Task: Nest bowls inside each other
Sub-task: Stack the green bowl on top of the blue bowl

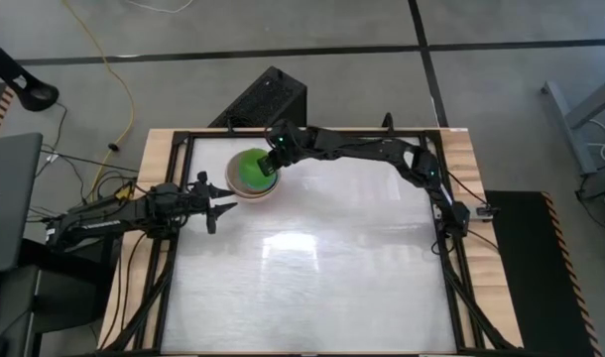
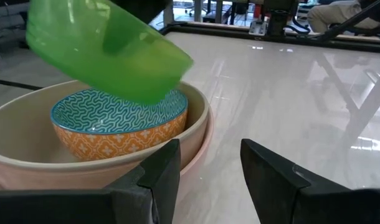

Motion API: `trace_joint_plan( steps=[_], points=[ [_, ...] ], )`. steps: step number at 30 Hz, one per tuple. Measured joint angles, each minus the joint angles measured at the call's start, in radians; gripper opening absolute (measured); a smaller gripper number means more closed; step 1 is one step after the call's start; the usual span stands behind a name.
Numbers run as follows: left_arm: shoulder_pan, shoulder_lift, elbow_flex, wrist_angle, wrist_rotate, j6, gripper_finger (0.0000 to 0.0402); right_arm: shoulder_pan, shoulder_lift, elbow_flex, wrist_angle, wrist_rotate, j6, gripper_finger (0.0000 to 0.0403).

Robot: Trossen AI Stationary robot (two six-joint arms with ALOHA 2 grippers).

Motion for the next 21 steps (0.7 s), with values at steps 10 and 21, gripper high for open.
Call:
trace_joint_plan(
  steps=[10,21],
  points=[
    [0.000,0.000,0.000,0.000,-0.001,0.000,0.0158,0.000,0.037,0.000,-0.009,-0.002,-0.001,0.0006],
    [0.000,0.000,0.000,0.000,-0.001,0.000,0.0158,0.004,0.052,0.000,-0.005,-0.017,-0.043,0.0034]
  ],
)
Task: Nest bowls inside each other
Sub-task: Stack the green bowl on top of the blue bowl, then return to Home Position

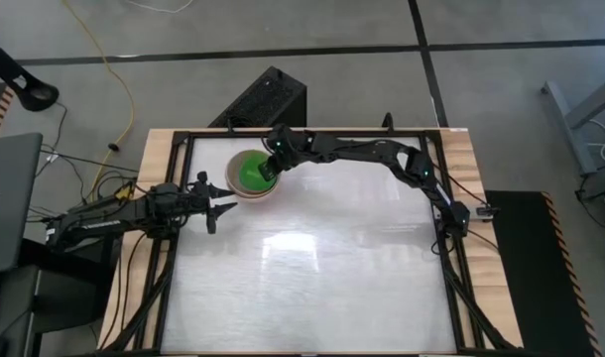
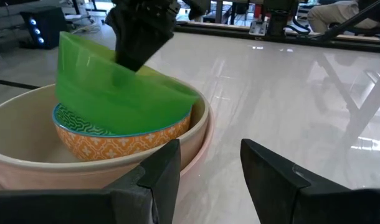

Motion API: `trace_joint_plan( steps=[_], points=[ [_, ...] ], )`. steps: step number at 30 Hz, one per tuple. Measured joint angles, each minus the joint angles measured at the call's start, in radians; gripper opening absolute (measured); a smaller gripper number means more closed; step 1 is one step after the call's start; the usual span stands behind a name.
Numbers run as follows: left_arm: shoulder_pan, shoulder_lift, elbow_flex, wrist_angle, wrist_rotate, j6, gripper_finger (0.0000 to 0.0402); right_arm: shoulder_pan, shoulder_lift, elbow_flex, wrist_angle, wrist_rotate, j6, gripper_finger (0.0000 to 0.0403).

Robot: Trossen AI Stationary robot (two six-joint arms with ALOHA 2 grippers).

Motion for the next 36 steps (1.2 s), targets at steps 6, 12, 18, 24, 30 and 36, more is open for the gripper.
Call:
trace_joint_plan(
  steps=[6,12,18,24,30,36],
  points=[
    [0.000,0.000,0.000,0.000,0.000,0.000,0.0158,0.001,0.000,0.000,0.013,0.019,-0.003,0.0078],
    [0.000,0.000,0.000,0.000,0.000,0.000,0.0158,0.001,-0.002,0.000,0.011,0.028,-0.026,0.0138],
    [0.000,0.000,0.000,0.000,-0.001,0.000,0.0158,-0.009,-0.005,0.038,-0.044,0.026,-0.067,0.0200],
    [0.000,0.000,0.000,0.000,-0.001,0.000,0.0158,-0.011,-0.008,0.157,-0.171,0.026,-0.118,0.0224],
    [0.000,0.000,0.000,0.000,-0.001,0.000,0.0158,0.025,-0.009,0.318,-0.377,0.018,-0.250,0.0219],
    [0.000,0.000,0.000,0.000,-0.001,0.000,0.0158,0.103,-0.023,0.390,-0.632,0.123,-0.378,0.0204]
  ],
)
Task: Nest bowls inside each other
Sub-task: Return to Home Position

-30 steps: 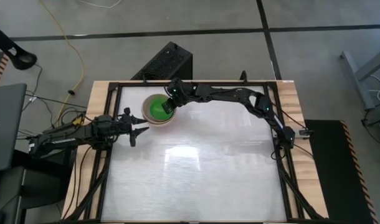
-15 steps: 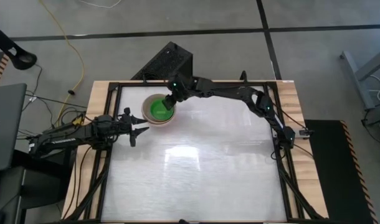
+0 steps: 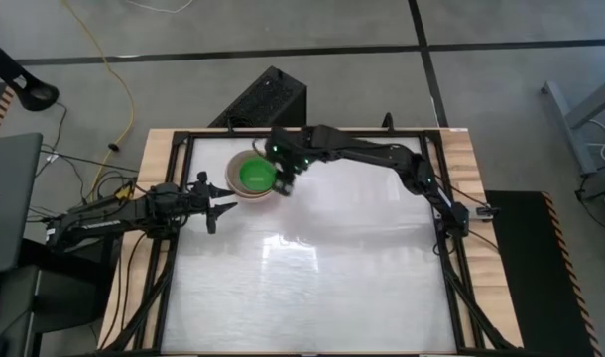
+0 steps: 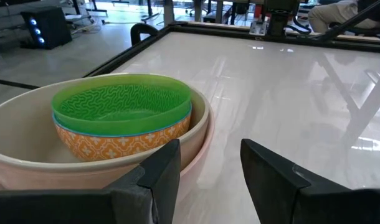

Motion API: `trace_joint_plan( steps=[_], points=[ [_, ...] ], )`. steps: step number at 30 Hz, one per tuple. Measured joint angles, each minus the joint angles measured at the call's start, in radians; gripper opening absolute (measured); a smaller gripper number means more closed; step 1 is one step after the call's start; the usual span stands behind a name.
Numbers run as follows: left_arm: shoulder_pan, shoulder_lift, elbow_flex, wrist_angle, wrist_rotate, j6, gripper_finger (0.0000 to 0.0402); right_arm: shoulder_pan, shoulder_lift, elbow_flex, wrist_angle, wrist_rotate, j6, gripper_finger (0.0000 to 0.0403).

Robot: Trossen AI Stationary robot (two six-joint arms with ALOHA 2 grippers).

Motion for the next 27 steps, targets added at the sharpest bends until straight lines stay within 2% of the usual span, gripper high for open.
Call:
trace_joint_plan(
  steps=[3,7,14,18,23,25,27],
  points=[
    [0.000,0.000,0.000,0.000,0.000,0.000,0.0158,0.047,-0.018,0.001,-0.155,0.008,-0.081,0.0197],
    [0.000,0.000,0.000,0.000,0.000,0.000,0.0158,0.110,-0.041,-0.001,-0.291,0.011,-0.081,0.0188],
    [0.000,0.000,0.000,0.001,0.000,0.000,0.0158,0.223,-0.138,-0.001,-0.379,0.019,-0.063,0.0172],
    [0.000,0.000,0.000,0.000,0.000,0.000,0.0158,0.306,-0.232,-0.030,-0.393,0.101,-0.026,0.0168],
    [0.000,0.000,0.000,0.000,0.000,0.000,0.0158,0.426,-0.432,-0.229,-0.338,0.353,0.103,0.0168],
    [0.000,0.000,0.000,0.001,0.000,0.000,0.0158,0.473,-0.535,-0.370,-0.269,0.453,0.149,0.0168],
    [0.000,0.000,0.000,0.000,0.000,0.000,0.0158,0.510,-0.648,-0.533,-0.165,0.500,0.184,0.0168]
  ],
)
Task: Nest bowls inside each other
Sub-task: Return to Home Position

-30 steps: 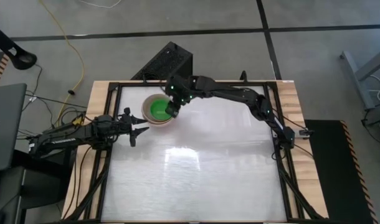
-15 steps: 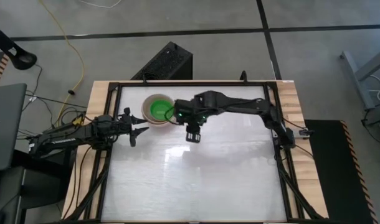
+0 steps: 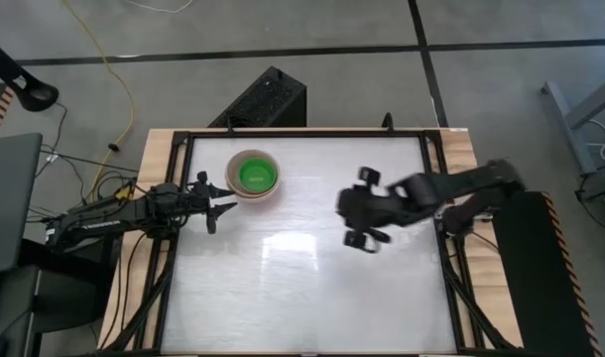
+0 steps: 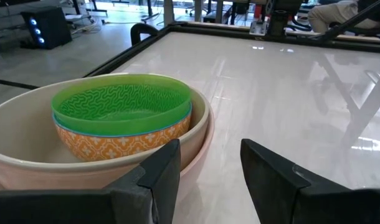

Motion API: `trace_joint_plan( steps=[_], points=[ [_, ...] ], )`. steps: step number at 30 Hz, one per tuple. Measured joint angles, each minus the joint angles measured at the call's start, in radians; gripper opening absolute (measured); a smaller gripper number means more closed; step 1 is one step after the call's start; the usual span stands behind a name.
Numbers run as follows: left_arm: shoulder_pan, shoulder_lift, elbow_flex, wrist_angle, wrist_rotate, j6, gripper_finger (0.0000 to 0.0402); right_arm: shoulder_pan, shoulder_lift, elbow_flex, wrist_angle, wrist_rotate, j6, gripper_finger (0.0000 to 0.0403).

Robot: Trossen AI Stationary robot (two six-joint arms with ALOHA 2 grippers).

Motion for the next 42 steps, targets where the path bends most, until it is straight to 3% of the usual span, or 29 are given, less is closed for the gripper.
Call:
trace_joint_plan(
  steps=[5,10,20,22,28,34,42],
  points=[
    [0.000,0.000,0.000,0.000,0.000,0.000,0.0158,0.023,-0.298,-0.494,0.419,0.019,-0.003,0.0168],
    [0.000,0.000,0.000,0.000,0.000,0.000,0.0158,-0.039,-0.550,-0.909,0.805,-0.067,-0.014,0.0168],
    [0.000,0.000,0.000,0.000,0.000,0.000,0.0158,-0.143,-0.919,-1.487,1.286,-0.134,-0.074,0.0168],
    [0.000,0.000,0.000,0.000,0.000,0.000,0.0158,-0.175,-0.975,-1.581,1.387,-0.186,-0.084,0.0168],
    [0.000,0.000,0.000,0.000,0.000,0.000,0.0158,-0.269,-1.087,-1.721,1.519,-0.394,-0.085,0.0168],
    [0.000,0.000,0.000,0.000,0.000,0.000,0.0158,-0.326,-1.134,-1.776,1.491,-0.444,-0.121,0.0168],
    [0.000,0.000,0.000,0.000,0.000,0.000,0.0158,-0.383,-1.141,-1.776,1.436,-0.410,-0.087,0.0168]
  ],
)
